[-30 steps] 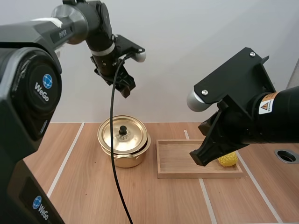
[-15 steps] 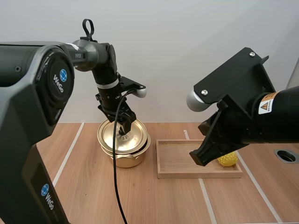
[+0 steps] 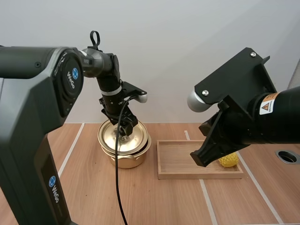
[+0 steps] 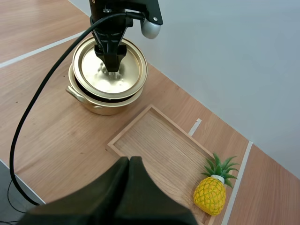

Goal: Open the pot, put the grape inside, and close it

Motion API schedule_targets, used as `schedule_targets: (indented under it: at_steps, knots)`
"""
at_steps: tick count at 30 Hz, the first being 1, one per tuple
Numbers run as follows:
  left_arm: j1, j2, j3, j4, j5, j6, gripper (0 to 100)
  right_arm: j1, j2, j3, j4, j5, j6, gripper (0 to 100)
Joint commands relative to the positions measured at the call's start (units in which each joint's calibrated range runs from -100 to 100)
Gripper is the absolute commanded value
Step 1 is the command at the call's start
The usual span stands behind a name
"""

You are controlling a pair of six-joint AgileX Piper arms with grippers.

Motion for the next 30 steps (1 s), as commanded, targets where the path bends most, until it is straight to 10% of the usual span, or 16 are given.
schedule_targets:
  at_steps: [1,12,16,17,30]
  knots:
    - [0.12,0.8,0.3,0.0,-1.8,0.2,100,0.2,-0.4,0.2,0.1,0.0,-0.2,0]
    - [0.12,1.3,0.3,0.2,-2.1,0.2,100,0.2,-0.4,0.2,0.1,0.0,-0.2,0]
    - [0.12,1.3,0.3,0.2,-2.1,0.2,5,0.2,-0.4,0.2,0.1,0.0,-0.2,0]
    - [0.12,1.3,0.3,0.2,-2.1,0.4,1,0.2,-0.4,0.2,0.1,0.0,-0.2,0]
    - [0.12,-2.3,-2.8,0.3,3.8,0.1,0,0.2,-0.4,0.2,0.1,0.0,-0.2,0]
